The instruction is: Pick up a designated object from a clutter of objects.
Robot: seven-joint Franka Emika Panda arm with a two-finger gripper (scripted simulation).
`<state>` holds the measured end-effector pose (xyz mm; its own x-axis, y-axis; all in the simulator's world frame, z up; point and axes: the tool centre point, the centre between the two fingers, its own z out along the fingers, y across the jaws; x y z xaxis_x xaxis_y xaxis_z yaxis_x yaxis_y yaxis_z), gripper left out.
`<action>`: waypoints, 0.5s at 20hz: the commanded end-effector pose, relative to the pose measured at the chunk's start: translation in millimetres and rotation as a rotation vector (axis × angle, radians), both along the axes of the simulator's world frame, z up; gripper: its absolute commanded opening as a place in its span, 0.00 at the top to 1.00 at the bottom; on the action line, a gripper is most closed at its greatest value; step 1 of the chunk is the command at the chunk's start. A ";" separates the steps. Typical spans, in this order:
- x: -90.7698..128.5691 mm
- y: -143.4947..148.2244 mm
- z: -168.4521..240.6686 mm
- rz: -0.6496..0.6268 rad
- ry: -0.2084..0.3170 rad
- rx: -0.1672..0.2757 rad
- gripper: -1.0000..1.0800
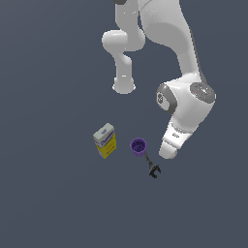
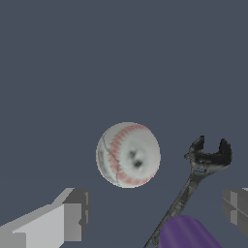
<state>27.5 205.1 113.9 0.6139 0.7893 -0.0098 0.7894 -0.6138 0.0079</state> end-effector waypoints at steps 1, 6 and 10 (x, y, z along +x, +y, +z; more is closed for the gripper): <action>-2.0 10.5 -9.2 0.040 0.000 0.007 0.04; -4.1 18.3 -16.1 0.068 0.001 0.013 0.04; -4.2 16.7 -18.5 0.062 0.002 0.011 0.04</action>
